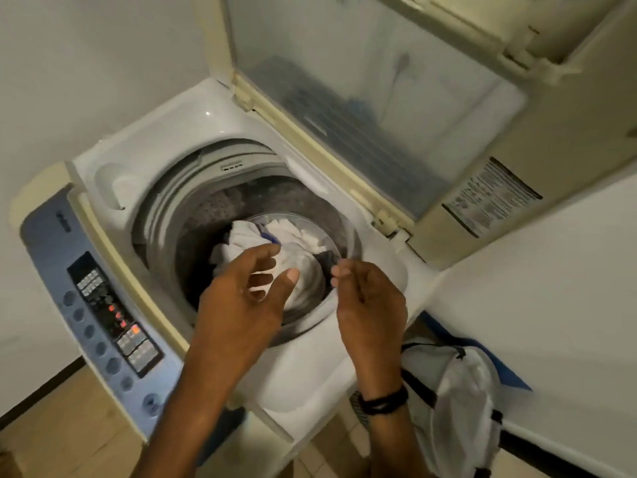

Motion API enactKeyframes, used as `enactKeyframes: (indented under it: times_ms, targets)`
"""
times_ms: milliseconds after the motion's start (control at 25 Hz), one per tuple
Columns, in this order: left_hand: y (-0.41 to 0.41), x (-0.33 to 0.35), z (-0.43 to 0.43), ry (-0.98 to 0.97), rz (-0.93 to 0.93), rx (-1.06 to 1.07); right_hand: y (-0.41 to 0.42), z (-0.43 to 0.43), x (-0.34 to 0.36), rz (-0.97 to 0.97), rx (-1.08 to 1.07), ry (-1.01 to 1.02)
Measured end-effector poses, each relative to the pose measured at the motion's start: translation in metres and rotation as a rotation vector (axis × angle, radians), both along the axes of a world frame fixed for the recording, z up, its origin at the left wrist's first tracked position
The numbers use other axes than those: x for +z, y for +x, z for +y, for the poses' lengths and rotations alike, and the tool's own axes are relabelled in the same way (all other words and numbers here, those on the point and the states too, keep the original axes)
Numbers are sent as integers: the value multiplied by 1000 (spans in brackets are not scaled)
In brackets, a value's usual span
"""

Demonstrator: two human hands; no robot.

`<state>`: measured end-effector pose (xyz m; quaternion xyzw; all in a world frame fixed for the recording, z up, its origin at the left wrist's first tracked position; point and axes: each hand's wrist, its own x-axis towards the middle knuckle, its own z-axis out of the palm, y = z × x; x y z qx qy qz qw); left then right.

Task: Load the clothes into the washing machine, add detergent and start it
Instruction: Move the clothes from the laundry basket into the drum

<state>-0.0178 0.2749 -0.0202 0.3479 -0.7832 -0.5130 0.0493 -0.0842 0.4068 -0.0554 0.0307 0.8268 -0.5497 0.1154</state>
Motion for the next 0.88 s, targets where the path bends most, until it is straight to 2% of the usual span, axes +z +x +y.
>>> enactKeyframes:
  times_ms: [80, 160, 280, 360, 520, 640, 800, 880]
  targets:
    - [-3, 7, 47, -2, 60, -38, 12, 32, -3, 27, -177, -158]
    - [-4, 11, 95, 54, 103, -79, 21, 72, -11, 68, -333, -220]
    - [-9, -6, 167, 101, 77, -206, 34, 153, -49, 11, -507, -191]
    - [-15, -32, 210, 112, -21, -353, 45, 213, -94, -91, -539, -67]
    - [-25, -132, 293, 4, -295, -656, 72, 332, -213, -378, -510, 156]
    - [-34, -219, 351, 34, -433, -746, 82, 398, -319, -627, -448, 283]
    - [-45, -335, 417, 301, -628, -710, 84, 436, -460, -867, -290, 329]
    - [-47, -402, 445, 415, -713, -578, 79, 442, -520, -935, -155, 368]
